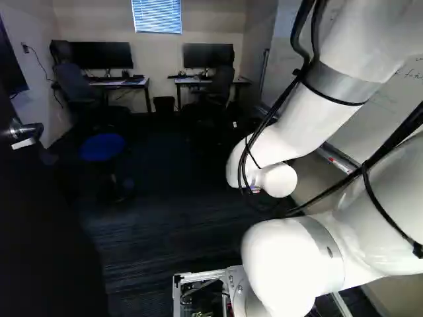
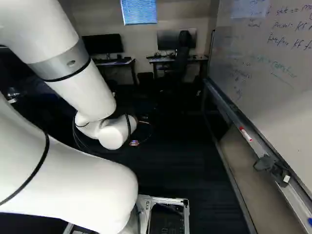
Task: Open the door and move inside
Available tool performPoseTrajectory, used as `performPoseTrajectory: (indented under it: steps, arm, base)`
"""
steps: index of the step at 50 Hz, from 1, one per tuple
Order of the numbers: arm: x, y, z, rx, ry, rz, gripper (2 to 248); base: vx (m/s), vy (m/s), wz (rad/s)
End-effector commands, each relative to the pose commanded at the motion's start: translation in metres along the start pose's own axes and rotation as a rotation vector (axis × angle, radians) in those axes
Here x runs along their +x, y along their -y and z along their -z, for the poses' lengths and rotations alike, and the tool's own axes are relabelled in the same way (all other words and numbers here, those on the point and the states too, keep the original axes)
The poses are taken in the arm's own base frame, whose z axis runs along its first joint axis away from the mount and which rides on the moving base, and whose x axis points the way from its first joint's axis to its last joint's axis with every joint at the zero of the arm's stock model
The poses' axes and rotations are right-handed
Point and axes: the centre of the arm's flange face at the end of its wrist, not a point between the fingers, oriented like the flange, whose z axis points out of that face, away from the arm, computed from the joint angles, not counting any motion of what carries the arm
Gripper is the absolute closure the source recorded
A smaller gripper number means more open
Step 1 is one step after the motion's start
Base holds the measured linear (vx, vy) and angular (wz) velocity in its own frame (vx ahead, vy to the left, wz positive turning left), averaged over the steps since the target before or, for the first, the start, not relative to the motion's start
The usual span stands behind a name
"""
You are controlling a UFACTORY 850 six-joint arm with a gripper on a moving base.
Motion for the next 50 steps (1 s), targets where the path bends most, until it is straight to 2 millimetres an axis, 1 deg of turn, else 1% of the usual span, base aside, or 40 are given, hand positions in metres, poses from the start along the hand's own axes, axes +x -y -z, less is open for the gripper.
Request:
performPoseTrajectory:
  steps: [50]
  arm:
    - [0.0, 0.0, 0.0, 0.0, 0.0, 0.0, 3]
  base:
    - [0.221, 0.001, -0.017]
